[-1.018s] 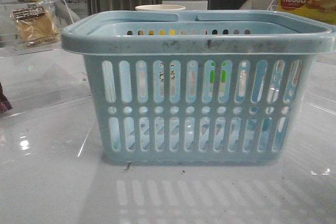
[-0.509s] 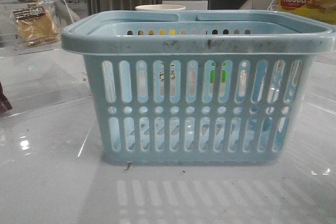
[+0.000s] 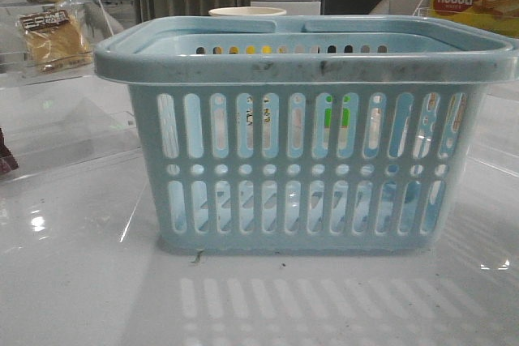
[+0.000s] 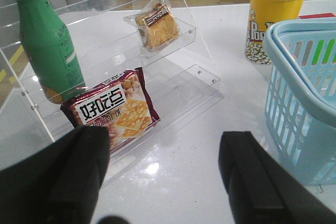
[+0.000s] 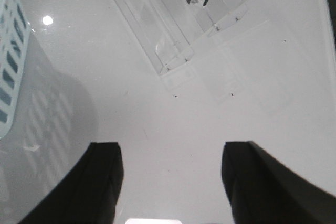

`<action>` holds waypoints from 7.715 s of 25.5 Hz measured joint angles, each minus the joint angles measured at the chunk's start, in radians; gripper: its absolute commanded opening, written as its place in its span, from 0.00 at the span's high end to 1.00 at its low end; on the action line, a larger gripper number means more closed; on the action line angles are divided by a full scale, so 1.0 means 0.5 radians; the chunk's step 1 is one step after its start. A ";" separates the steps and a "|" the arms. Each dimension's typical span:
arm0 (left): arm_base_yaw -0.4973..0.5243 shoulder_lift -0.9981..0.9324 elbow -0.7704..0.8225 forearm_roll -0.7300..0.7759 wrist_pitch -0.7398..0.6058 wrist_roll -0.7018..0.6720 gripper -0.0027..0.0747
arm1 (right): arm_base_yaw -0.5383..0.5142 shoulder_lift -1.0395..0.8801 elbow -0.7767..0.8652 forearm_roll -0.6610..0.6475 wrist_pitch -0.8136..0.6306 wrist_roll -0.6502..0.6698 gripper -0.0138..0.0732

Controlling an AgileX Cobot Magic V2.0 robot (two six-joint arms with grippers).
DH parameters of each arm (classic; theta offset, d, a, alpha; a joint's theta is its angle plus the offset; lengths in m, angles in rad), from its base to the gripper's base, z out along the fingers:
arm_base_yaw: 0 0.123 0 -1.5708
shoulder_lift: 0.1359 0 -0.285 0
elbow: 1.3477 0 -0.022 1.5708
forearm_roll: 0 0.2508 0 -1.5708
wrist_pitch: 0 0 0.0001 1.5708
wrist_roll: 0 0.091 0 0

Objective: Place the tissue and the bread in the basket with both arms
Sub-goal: 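Reach the right gripper toward the white tissue pack on the acrylic shelf, then close the right gripper on the tissue pack and lift it, then move the tissue pack over the blue basket and open the right gripper, then reach the left gripper toward the wrapped bread bun on the shelf, then grasp the wrapped bread bun with the left gripper and lift it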

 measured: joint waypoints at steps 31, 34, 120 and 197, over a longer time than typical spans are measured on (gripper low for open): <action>0.000 0.000 0.000 0.000 0.003 0.000 0.31 | -0.275 1.401 -0.538 -0.180 -1.048 0.008 0.24; 0.000 0.000 0.000 0.000 0.003 0.000 0.31 | -0.288 1.443 -0.542 -0.181 -1.122 0.008 0.24; 0.000 0.000 0.000 0.000 0.011 0.000 0.31 | 0.911 -0.804 0.034 0.257 0.158 0.017 0.24; 0.000 3.142 -1.636 -0.003 -0.981 0.000 0.19 | 0.911 -0.920 0.163 0.242 0.162 0.008 0.24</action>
